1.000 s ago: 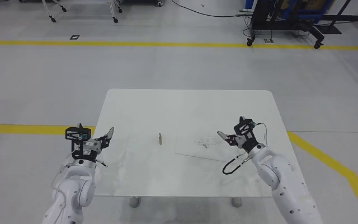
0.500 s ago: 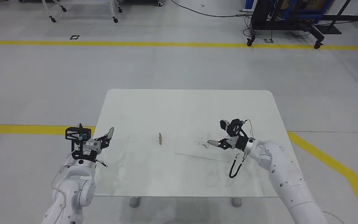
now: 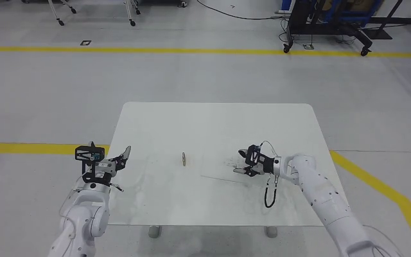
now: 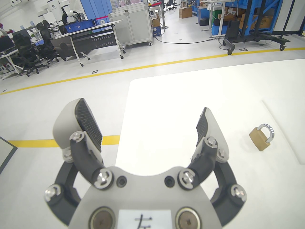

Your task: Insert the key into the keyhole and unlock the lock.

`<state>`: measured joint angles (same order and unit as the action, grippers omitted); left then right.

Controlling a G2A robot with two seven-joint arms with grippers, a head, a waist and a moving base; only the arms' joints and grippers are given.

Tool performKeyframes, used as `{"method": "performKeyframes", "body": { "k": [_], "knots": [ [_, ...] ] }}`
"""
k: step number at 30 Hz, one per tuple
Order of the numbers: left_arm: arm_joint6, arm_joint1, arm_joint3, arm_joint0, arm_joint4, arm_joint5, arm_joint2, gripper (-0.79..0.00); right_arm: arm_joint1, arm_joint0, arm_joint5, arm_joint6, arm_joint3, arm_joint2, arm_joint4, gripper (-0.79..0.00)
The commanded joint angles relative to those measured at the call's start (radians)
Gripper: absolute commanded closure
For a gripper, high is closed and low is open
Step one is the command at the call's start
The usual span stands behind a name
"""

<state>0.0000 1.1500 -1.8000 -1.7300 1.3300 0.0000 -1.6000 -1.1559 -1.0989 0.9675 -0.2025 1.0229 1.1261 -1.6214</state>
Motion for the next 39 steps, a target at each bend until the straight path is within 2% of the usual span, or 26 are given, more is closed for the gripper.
{"method": "performKeyframes", "body": {
  "k": [1,8,12,39],
  "knots": [
    [0.000,0.000,0.000,0.000,0.000,0.000,0.000,-0.785,-0.001,0.007,0.000,-0.006,-0.006,-0.013,-0.007,-0.480],
    [0.000,0.000,0.000,0.000,0.000,0.000,0.000,-0.785,-0.004,0.018,-0.012,-0.010,-0.012,-0.056,-0.038,-0.323],
    [0.000,0.000,0.000,0.000,0.000,0.000,0.000,-0.785,-0.001,0.017,-0.018,-0.011,-0.003,-0.065,-0.051,-0.009],
    [0.000,0.000,0.000,0.000,0.000,0.000,0.000,-0.785,0.028,-0.001,-0.039,-0.055,0.068,-0.077,-0.084,0.000]
  ]
}}
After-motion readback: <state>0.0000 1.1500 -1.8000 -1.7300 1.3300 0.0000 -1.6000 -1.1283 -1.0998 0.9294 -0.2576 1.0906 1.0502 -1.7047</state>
